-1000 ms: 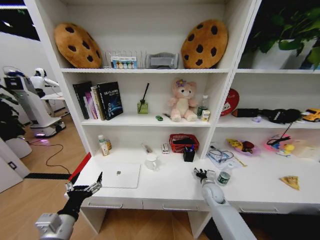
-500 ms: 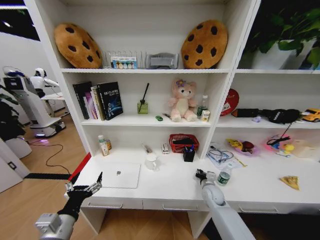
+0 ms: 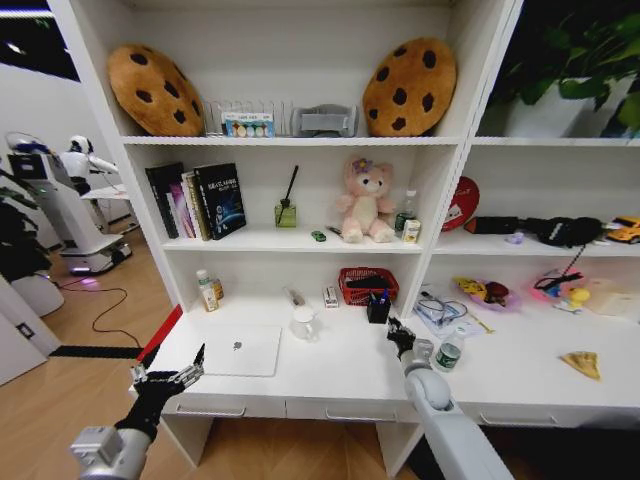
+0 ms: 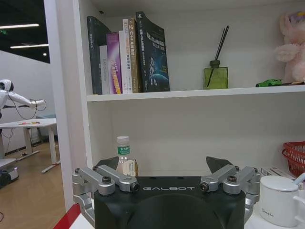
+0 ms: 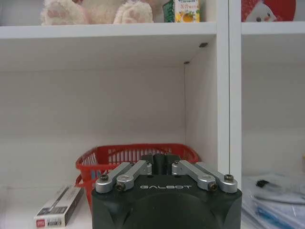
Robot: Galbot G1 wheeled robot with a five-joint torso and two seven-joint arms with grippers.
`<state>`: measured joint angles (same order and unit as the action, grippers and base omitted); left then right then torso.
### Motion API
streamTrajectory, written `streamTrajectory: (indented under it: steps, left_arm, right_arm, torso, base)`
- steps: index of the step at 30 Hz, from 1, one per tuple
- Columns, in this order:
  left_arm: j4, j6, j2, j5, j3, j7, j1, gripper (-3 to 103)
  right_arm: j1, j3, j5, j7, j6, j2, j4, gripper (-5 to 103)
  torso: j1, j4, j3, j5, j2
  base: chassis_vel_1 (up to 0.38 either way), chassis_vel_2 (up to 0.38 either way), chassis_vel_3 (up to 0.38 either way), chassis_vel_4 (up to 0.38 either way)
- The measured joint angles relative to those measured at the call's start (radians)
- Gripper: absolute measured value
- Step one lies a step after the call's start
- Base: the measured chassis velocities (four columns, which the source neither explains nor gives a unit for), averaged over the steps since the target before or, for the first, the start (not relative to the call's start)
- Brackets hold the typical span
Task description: Organize the objects on the table.
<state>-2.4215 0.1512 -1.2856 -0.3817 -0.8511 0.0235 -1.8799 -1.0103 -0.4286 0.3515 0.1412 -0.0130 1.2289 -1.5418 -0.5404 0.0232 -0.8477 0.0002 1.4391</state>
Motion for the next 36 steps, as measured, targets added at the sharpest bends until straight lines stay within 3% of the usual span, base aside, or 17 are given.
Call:
streamTrajectory:
  steps: [5,15,22,36]
  left_arm:
    - [0.0,0.0,0.0,0.0,0.0,0.0,0.0,100]
    - [0.0,0.0,0.0,0.0,0.0,0.0,0.0,100]
    - [0.0,0.0,0.0,0.0,0.0,0.0,0.0,100]
    - [0.0,0.0,0.0,0.0,0.0,0.0,0.0,100]
  right_arm:
    - [0.145,0.022,-0.055,-0.039,-0.075,0.023,0.139,14]
    - [0.386,0.04,-0.136,-0.081,-0.156,0.071,0.379,14]
    - [0.429,0.038,-0.197,-0.104,-0.226,0.079,0.515,14]
    - [0.453,0.036,-0.237,-0.147,-0.291,0.106,0.619,14]
  torso:
    - [0.0,0.0,0.0,0.0001,0.0]
    - [0.0,-0.0002,0.0,-0.0003,0.0]
    - [0.0,0.0001,0.0,-0.0001,0.0]
    - [0.0,-0.0001,0.0,-0.0002,0.0]
  base:
    - [0.0,0.0,0.0,0.0]
    - [0.0,0.0,0.0,0.0]
    - [0.0,0.0,0.0,0.0]
    - [0.0,0.0,0.0,0.0]
